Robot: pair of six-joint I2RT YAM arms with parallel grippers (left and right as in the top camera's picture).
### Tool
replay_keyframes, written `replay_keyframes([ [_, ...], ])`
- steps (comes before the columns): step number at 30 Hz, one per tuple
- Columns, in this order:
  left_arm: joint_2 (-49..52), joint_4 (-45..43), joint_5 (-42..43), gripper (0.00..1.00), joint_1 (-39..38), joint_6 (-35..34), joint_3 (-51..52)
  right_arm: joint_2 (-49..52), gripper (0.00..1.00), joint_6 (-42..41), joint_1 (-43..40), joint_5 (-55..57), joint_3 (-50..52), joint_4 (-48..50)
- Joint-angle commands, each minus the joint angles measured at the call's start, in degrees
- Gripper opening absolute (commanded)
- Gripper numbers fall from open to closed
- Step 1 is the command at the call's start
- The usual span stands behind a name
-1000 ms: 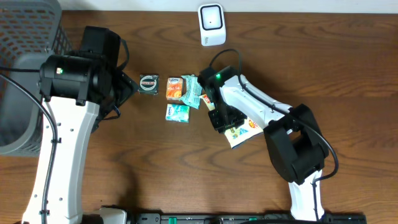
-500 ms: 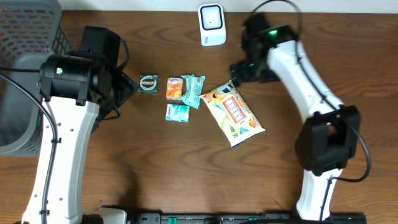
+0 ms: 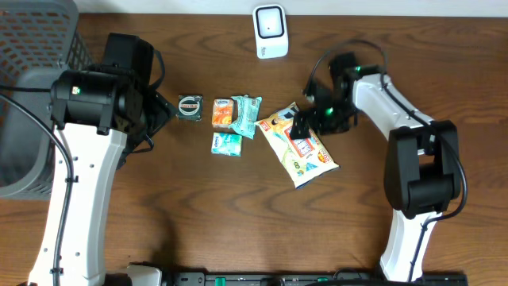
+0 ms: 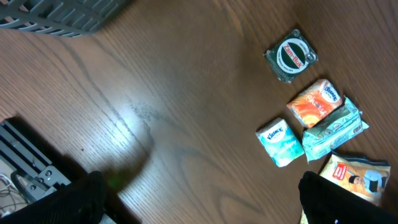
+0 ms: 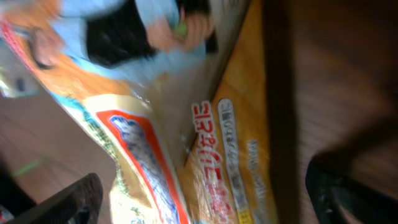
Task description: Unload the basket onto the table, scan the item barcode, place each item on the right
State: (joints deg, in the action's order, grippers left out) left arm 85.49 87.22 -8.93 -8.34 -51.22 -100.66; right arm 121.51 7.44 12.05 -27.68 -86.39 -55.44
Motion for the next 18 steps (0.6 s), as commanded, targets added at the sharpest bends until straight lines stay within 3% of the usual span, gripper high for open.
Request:
replay_keyframes([
  [1,0.1,0.4,-0.3,0.98,0.3,-0.3,0.1,0.6,0.90,0.9,1.2,-3.0,4.5,2.5],
  [3,0.1,0.4,-0.3,0.98,0.3,-0.3,0.1,0.6,0.75,0.2,2.1,-3.0,6.8,4.3],
  [6,0.1,0.4,-0.3,0.98,0.3,-0.3,0.1,0.6,0.44,-1.7,3.7,-3.0,8.9,6.2],
  [9,0.1,0.4,-0.3,0.98,0.3,-0.3,0.1,0.5,0.06,-4.8,5.1,-3.0,8.9,6.7],
  [10,0.1,0.4,-0.3,0.98,0.3,-0.3,0.1,0.5,0.01,-6.7,5.5,-3.1,8.5,6.5],
  [18,0.1,0.4,-0.3,0.98,0.3,-0.3,0.1,-3.3,0.01,-8.8,3.6,-13.3,-1.1,-0.2],
])
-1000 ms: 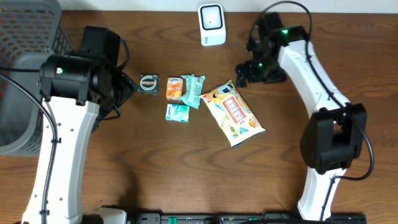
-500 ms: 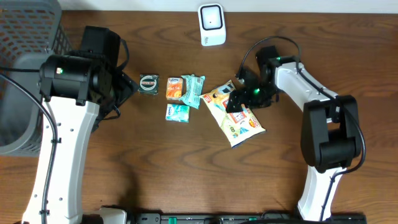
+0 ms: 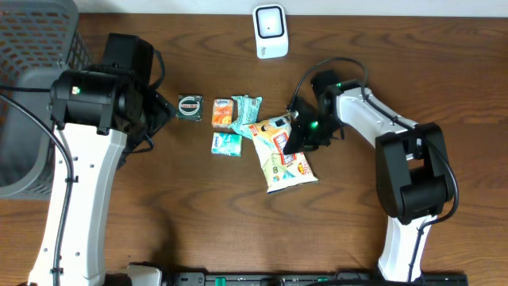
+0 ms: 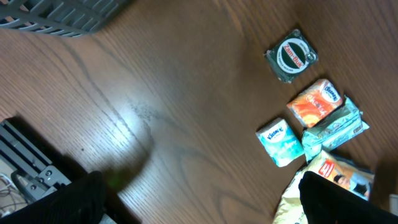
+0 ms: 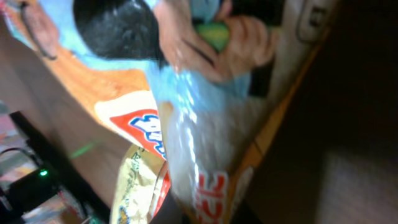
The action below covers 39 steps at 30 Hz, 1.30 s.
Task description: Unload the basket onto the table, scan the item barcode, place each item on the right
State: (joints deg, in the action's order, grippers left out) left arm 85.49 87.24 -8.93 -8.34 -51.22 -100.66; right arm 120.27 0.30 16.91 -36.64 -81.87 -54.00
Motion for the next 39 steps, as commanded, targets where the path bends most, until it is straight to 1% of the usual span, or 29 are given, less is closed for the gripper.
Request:
replay_keyframes([
  [1,0.1,0.3,-0.3,0.98,0.3,-0.3,0.1,-3.1,0.01,-2.4,-1.8,-4.4,-7.5,-2.3],
  [6,0.1,0.3,-0.3,0.98,0.3,-0.3,0.1,-7.5,0.01,-5.8,-3.8,-3.7,-14.8,-1.0],
  [10,0.1,0.3,-0.3,0.98,0.3,-0.3,0.1,-8.7,0.01,-12.5,-4.5,-4.1,-19.4,0.0],
  [13,0.1,0.3,-0.3,0.98,0.3,-0.3,0.1,-8.7,0.01,-13.4,-4.5,-3.7,-20.3,-0.2],
  [14,0.1,0.3,-0.3,0.98,0.3,-0.3,0.1,-8.6,0.04,-12.8,-4.5,-2.3,-20.2,-0.7],
  [15,0.1,0.3,-0.3,0.98,0.3,-0.3,0.1,-8.5,0.17,-12.2,-4.4,0.2,-20.0,-1.1],
  [16,0.1,0.3,-0.3,0.98,0.3,-0.3,0.1,-8.2,0.44,-12.0,-4.0,8.1,-19.6,-2.0],
  [17,0.1,0.3,-0.3,0.98,0.3,-0.3,0.1,-7.7,0.53,-12.0,-3.7,12.4,-19.5,-2.4],
  [19,0.1,0.3,-0.3,0.98,0.3,-0.3,0.1,-6.6,0.65,-10.6,-3.0,17.6,-19.0,-2.6],
  [21,0.1,0.3,-0.3,0.98,0.3,-0.3,0.1,-5.2,0.78,-6.7,-2.1,17.8,-18.1,-2.0],
  [23,0.1,0.3,-0.3,0.98,0.3,-0.3,0.1,-3.4,0.89,-4.8,-1.4,17.8,-17.5,-1.9],
  [26,0.1,0.3,-0.3,0.98,0.3,-0.3,0.1,0.0,0.98,-1.7,-0.4,17.6,-16.8,-2.0],
  [30,0.1,0.3,-0.3,0.98,0.3,-0.3,0.1,4.8,0.99,1.7,0.5,16.3,-16.7,-2.7],
  [33,0.1,0.3,-0.3,0.98,0.3,-0.3,0.1,8.1,0.98,5.7,1.2,12.1,-16.7,-3.8],
  [34,0.1,0.3,-0.3,0.98,0.3,-0.3,0.1,9.2,0.96,6.0,1.6,11.8,-16.7,-3.9],
  [35,0.1,0.3,-0.3,0.98,0.3,-0.3,0.1,10.1,0.90,6.0,1.9,11.8,-16.7,-4.1],
  [38,0.1,0.3,-0.3,0.98,0.3,-0.3,0.1,12.4,0.59,6.0,3.1,11.8,-16.7,-5.4],
  [39,0.1,0.3,-0.3,0.98,0.3,-0.3,0.1,12.9,0.45,6.0,3.5,11.8,-16.7,-5.9],
])
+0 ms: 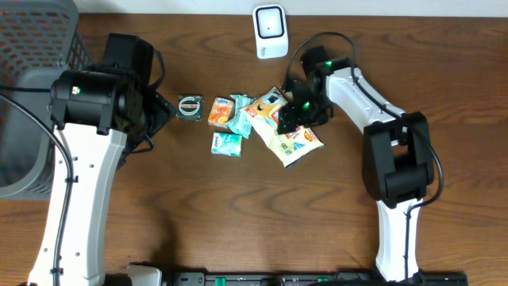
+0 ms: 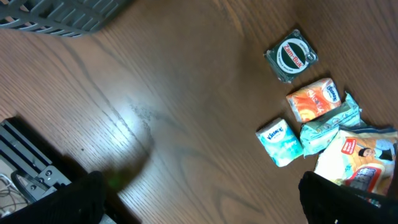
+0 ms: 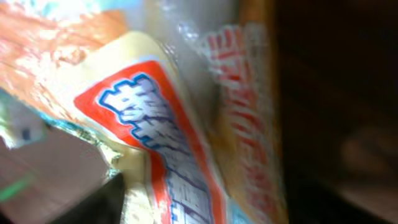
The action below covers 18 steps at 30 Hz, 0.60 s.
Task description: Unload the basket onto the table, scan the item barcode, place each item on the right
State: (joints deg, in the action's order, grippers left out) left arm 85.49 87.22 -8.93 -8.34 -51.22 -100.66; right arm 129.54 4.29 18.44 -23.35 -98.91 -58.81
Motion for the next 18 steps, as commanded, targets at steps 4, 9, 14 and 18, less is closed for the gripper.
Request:
replay_keyframes([
  [4,0.1,0.4,-0.3,0.98,0.3,-0.3,0.1,4.2,0.01,0.8,3.3,-2.4,0.4,-3.4],
  [9,0.1,0.4,-0.3,0.98,0.3,-0.3,0.1,2.9,0.01,0.5,3.8,-19.7,-0.4,-7.2],
  [14,0.1,0.4,-0.3,0.98,0.3,-0.3,0.1,-0.7,0.01,0.5,0.1,-46.3,-1.2,-15.8],
  [18,0.1,0.4,-0.3,0.98,0.3,-0.3,0.1,-3.2,0.01,0.5,-3.5,-57.7,-1.2,-25.9],
])
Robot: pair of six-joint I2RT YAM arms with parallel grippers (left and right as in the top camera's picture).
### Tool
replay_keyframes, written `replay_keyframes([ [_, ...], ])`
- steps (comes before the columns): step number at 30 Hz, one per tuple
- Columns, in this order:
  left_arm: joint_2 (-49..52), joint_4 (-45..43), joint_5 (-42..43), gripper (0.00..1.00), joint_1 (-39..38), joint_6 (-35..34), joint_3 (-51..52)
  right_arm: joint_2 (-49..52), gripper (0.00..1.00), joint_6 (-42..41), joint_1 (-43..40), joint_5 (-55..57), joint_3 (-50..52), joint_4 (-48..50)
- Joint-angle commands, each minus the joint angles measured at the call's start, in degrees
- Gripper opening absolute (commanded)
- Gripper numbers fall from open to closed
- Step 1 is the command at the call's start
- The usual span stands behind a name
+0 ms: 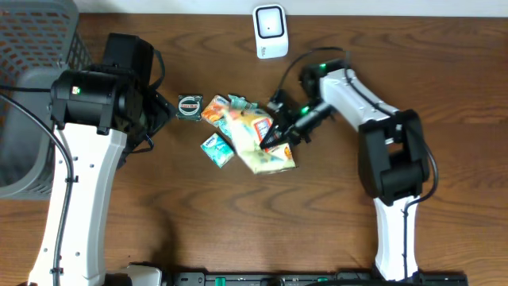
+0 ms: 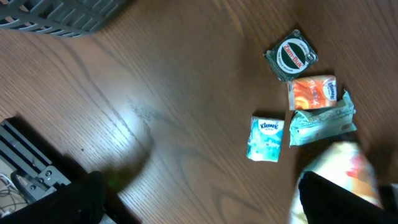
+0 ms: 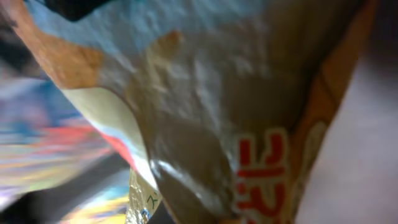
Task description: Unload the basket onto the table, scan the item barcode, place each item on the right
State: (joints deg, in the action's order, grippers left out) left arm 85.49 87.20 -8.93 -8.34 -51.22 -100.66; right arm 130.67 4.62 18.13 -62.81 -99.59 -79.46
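Observation:
The yellow, orange and white snack bag shows blurred at the table's middle, below and left of the white barcode scanner. My right gripper is shut on the bag's right edge. In the right wrist view the crinkled bag fills the frame and hides the fingers. My left gripper hangs open over bare wood, nothing between its dark fingers. The bag's edge shows blurred by its right finger.
Left of the bag lie a round tin, an orange packet, a teal pack and a small tissue pack, the bag touching or overlapping some. A grey mesh basket stands at the far left.
My right gripper has moved left and down with the snack bag, from just below the scanner onto the small packs. The tissue pack has turned and shifted left; the orange packet shifted too.
The bag first lay right of centre with my right gripper at its upper edge. It then sat further left, then up near the scanner beside the small packs. Now it is over those packs. The left arm has stayed still and open.

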Motion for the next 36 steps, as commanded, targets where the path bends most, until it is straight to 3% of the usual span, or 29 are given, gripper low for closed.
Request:
replay_keyframes([
  [1,0.1,0.4,-0.3,0.97,0.3,-0.3,0.1,-4.5,0.01,0.2,-3.7,-19.1,-0.6,-7.8],
  [5,0.1,0.4,-0.3,0.98,0.3,-0.3,0.1,-4.5,0.01,0.1,-5.6,-21.7,-0.5,-18.0],
  [12,0.1,0.4,-0.3,0.98,0.3,-0.3,0.1,-4.9,0.01,0.1,-6.3,-26.7,-0.4,-18.1],
  [36,0.1,0.4,-0.3,0.98,0.3,-0.3,0.1,-4.9,0.01,0.8,-6.2,-26.7,-0.4,-17.2],
])
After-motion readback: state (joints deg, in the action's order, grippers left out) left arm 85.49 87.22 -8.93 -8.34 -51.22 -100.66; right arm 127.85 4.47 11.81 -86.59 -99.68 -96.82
